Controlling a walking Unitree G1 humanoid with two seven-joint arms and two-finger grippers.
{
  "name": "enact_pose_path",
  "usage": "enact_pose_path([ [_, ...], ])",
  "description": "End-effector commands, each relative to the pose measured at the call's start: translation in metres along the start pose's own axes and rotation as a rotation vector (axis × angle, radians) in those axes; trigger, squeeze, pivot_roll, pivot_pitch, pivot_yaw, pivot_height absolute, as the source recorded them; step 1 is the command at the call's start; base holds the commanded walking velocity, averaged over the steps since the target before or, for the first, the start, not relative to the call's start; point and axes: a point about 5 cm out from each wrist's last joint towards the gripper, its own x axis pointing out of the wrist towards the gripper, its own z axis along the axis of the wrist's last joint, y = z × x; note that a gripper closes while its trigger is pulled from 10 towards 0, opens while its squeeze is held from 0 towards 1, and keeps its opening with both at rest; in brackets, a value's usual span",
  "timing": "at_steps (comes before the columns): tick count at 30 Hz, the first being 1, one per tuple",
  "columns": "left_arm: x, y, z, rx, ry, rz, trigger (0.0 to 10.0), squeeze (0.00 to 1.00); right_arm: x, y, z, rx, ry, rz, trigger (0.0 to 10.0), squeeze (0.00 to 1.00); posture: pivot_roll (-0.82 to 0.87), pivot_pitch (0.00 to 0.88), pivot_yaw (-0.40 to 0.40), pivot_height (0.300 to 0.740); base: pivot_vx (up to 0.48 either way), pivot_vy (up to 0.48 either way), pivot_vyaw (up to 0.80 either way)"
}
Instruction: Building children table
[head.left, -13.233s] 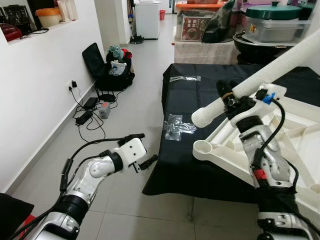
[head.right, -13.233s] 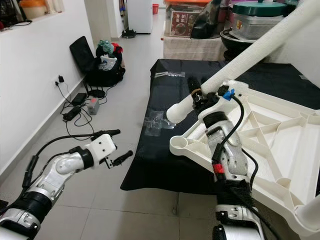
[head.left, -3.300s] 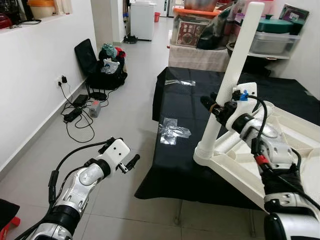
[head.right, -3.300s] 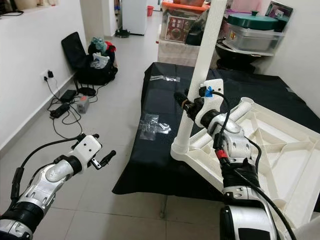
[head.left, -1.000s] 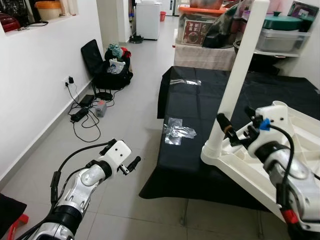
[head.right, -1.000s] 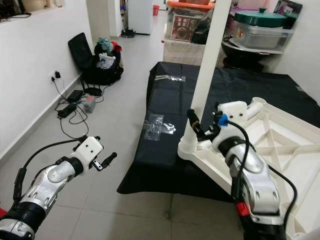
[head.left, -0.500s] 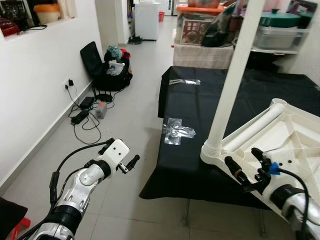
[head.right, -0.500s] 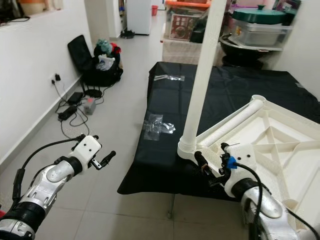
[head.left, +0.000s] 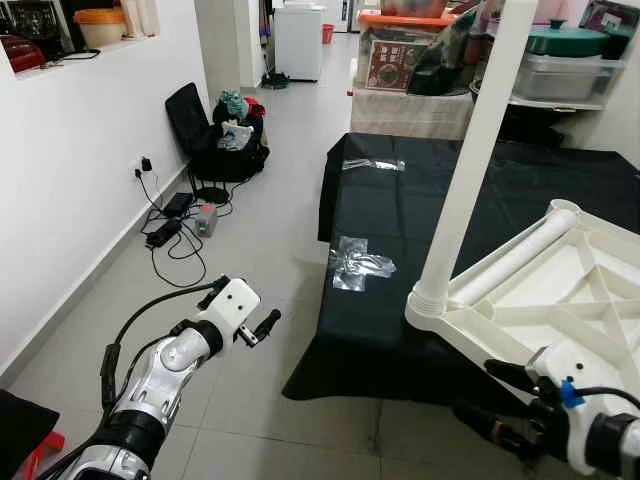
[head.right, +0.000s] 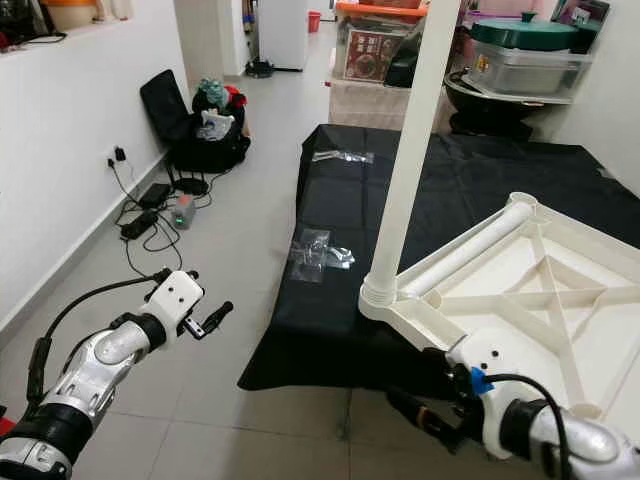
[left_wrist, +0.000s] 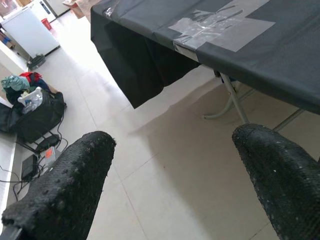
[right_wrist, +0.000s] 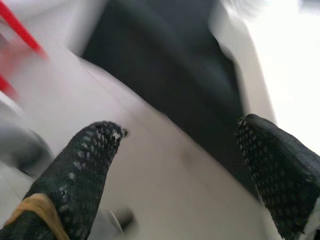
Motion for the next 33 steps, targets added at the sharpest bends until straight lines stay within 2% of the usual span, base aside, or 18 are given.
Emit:
enact_pose_path([
  [1, 0.0, 0.0, -0.003, -0.013, 0.013, 0.007, 10.0, 0.0, 0.001, -0.003, -0.009, 0.014, 0.064, -0.001, 10.0, 1.0, -0.01, 0.0, -0.057, 0.74, 0.0, 0.0, 0.0],
  [7, -0.003, -0.001, -0.005, -0.02, 0.015, 0.016, 10.0, 0.0, -0.009, -0.019, -0.026, 0.006, 0.201, -0.031, 10.0, 1.0, -0.01, 0.0, -0.062, 0.74, 0.0, 0.0, 0.0],
  [18, -0.002, 0.002, -0.003, -0.024, 0.012, 0.023, 10.0, 0.0, -0.023, -0.026, -0.043, -0.019, 0.329, 0.034, 10.0, 1.0, -0.02, 0.0, -0.06, 0.74, 0.0, 0.0, 0.0],
  [22, -0.002, 0.0, -0.004, -0.024, 0.014, 0.02, 10.0, 0.0, -0.029, -0.028, -0.055, -0.069, 0.415, 0.047, 10.0, 1.0, -0.02, 0.0, -0.059, 0.74, 0.0, 0.0, 0.0],
  [25, -0.002, 0.0, -0.004, -0.024, 0.014, 0.02, 10.0, 0.0, -0.03, -0.028, -0.057, -0.077, 0.425, 0.051, 10.0, 1.0, -0.02, 0.0, -0.059, 0.74, 0.0, 0.0, 0.0],
  [27, -0.002, 0.0, -0.004, -0.024, 0.016, 0.018, 10.0, 0.0, -0.036, -0.032, -0.066, -0.134, 0.497, 0.041, 10.0, 1.0, -0.03, 0.0, -0.057, 0.74, 0.0, 0.0, 0.0],
  [28, -0.002, 0.0, -0.004, -0.024, 0.016, 0.018, 10.0, 0.0, -0.036, -0.032, -0.066, -0.134, 0.497, 0.041, 10.0, 1.0, -0.03, 0.0, -0.057, 0.74, 0.0, 0.0, 0.0],
  [29, -0.002, -0.001, -0.004, -0.024, 0.017, 0.016, 10.0, 0.0, -0.038, -0.038, -0.072, -0.168, 0.538, 0.009, 10.0, 1.0, -0.02, 0.0, -0.058, 0.74, 0.0, 0.0, 0.0],
  [33, -0.002, -0.001, -0.004, -0.024, 0.017, 0.016, 10.0, 0.0, -0.038, -0.038, -0.072, -0.168, 0.538, 0.009, 10.0, 1.0, -0.02, 0.0, -0.058, 0.74, 0.0, 0.0, 0.0],
])
